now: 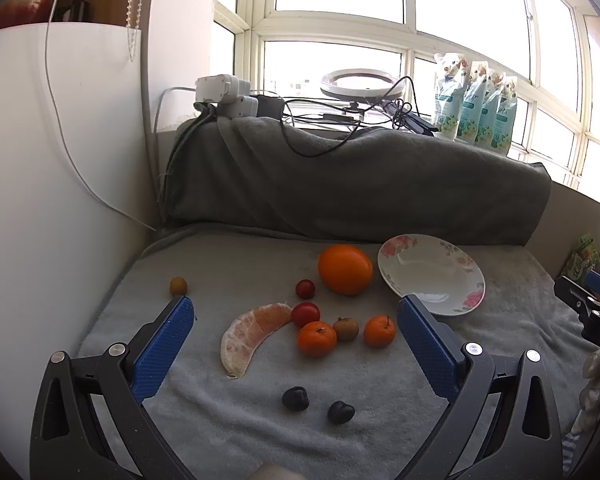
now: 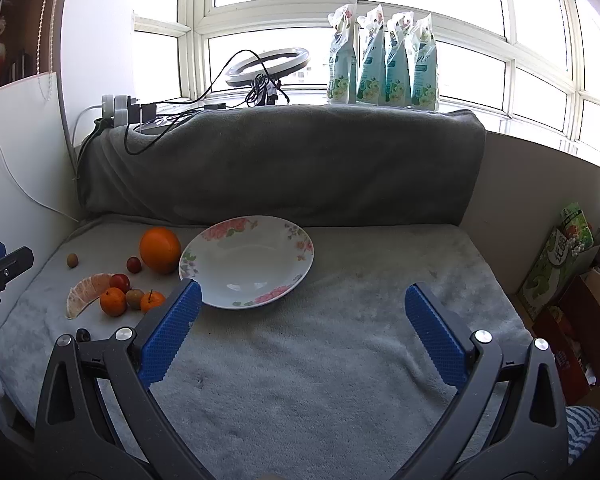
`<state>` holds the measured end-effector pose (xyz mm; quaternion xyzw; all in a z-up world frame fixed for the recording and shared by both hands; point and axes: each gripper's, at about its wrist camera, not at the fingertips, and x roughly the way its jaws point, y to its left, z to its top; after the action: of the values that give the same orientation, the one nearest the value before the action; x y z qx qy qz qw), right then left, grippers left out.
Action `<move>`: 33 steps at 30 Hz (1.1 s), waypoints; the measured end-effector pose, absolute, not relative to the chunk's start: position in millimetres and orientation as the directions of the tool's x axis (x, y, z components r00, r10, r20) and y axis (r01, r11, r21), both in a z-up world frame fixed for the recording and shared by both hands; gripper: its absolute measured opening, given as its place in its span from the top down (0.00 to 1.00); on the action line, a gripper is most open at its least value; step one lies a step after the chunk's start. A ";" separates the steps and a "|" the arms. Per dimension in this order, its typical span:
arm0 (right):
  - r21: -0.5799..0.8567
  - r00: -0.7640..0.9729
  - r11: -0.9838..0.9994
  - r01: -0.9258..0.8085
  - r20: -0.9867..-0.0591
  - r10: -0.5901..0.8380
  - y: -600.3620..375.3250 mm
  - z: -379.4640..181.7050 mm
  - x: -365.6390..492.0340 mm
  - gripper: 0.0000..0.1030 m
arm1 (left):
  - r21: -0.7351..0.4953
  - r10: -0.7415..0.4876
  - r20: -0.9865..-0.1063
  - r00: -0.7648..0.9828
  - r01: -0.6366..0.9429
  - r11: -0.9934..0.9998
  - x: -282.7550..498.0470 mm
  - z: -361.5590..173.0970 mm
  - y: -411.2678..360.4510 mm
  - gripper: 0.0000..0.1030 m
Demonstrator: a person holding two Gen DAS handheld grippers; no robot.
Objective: Organize fruits
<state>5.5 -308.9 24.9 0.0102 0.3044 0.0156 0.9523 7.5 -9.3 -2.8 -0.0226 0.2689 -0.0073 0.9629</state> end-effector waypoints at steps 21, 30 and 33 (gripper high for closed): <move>0.021 0.771 0.990 -0.136 -0.626 0.119 -292.8 17.0 52.1 0.00 | -0.106 -0.073 -0.578 0.813 0.014 0.994 39.5 -24.3 2.9 0.02; 0.058 0.713 0.960 -0.275 -0.657 0.244 -265.3 9.4 87.7 0.00 | -0.145 -0.111 -0.624 0.773 0.024 0.989 54.3 -41.9 8.2 0.07; 0.080 0.685 0.945 -0.317 -0.670 0.287 -256.1 8.8 103.4 0.00 | -0.165 -0.131 -0.632 0.764 0.033 0.986 59.3 -45.3 8.9 0.12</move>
<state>103.4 -256.1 8.8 -0.0214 0.3611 0.1646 0.9176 59.3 8.9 -45.3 -0.0720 0.3407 -0.0436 0.9364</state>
